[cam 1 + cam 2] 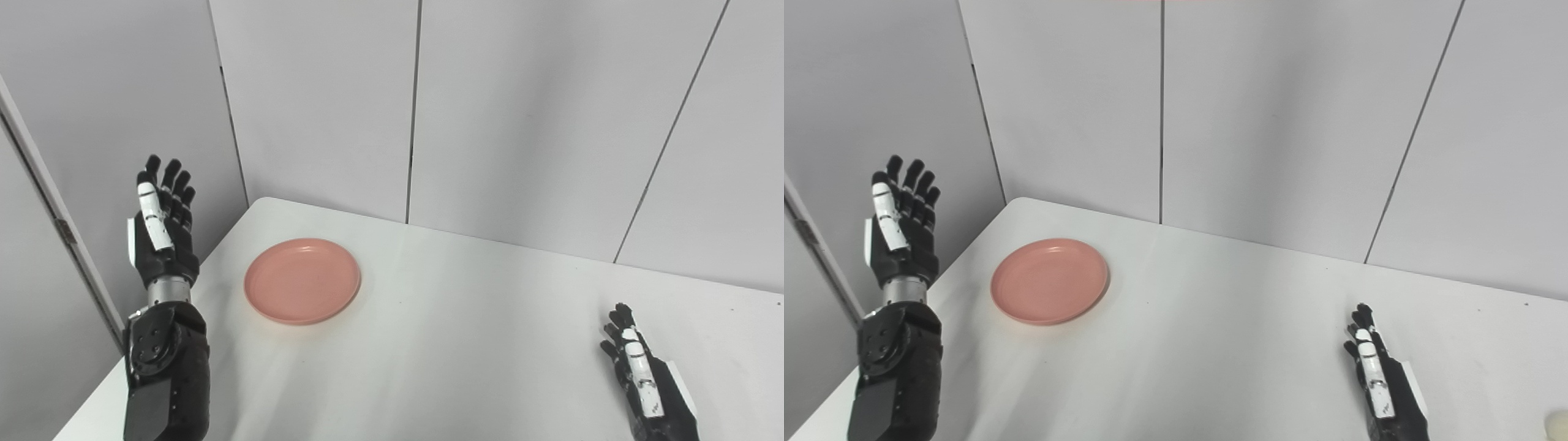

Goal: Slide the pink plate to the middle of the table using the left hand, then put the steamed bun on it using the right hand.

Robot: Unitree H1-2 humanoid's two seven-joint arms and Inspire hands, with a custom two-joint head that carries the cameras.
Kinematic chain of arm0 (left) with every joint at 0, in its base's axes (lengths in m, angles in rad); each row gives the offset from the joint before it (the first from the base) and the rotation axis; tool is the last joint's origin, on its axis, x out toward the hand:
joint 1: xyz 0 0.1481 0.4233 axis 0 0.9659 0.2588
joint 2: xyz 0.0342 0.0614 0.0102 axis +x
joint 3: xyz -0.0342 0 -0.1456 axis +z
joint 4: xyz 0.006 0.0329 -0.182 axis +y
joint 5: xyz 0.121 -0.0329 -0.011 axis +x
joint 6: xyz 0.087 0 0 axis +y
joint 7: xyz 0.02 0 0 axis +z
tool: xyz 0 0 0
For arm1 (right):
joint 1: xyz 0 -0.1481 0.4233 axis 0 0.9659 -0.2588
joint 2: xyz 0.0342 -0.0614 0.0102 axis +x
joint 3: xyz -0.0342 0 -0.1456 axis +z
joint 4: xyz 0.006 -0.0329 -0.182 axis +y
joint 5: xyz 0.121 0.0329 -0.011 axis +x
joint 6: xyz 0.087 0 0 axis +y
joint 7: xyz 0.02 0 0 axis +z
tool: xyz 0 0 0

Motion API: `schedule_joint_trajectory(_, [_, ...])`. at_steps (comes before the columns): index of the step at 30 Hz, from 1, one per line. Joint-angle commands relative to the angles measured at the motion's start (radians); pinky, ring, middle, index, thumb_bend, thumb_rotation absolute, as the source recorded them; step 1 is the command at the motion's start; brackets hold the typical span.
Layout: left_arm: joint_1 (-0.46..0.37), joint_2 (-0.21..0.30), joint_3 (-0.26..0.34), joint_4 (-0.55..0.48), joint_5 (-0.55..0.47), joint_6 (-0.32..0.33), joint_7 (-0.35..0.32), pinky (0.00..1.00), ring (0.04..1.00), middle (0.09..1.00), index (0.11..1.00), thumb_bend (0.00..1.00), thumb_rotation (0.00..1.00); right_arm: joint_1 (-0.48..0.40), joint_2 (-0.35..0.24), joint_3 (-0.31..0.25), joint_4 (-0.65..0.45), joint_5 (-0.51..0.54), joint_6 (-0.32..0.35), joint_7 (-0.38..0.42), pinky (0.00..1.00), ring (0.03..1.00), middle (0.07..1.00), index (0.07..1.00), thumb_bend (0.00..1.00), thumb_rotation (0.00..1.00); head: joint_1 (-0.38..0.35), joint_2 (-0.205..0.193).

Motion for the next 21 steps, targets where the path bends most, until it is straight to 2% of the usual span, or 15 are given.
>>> schedule_joint_trajectory(1, [-0.048, 0.049, 0.004, 0.020, -0.029, -0.045, -0.036, 0.97, 0.939, 0.937, 0.956, 0.52, 1.00, 0.010, -0.017, -0.015, 0.002, -0.002, 0.006, -0.008, 1.00, 1.000, 1.000, 1.000, 0.11, 1.00, -0.001, 0.000])
schedule_joint_trajectory(7, [-0.052, 0.064, -0.007, 0.089, -0.028, -0.038, -0.025, 0.97, 0.933, 0.929, 0.951, 0.52, 1.00, 0.013, -0.016, -0.016, -0.009, 0.003, 0.020, -0.007, 1.00, 1.000, 1.000, 1.000, 0.11, 1.00, 0.003, 0.004])
schedule_joint_trajectory(21, [-0.062, 0.061, -0.020, 0.206, -0.033, 0.011, -0.004, 0.97, 0.938, 0.931, 0.952, 0.49, 1.00, 0.019, -0.008, -0.014, -0.038, 0.002, 0.047, -0.014, 1.00, 1.000, 1.000, 1.000, 0.10, 1.00, 0.001, 0.009])
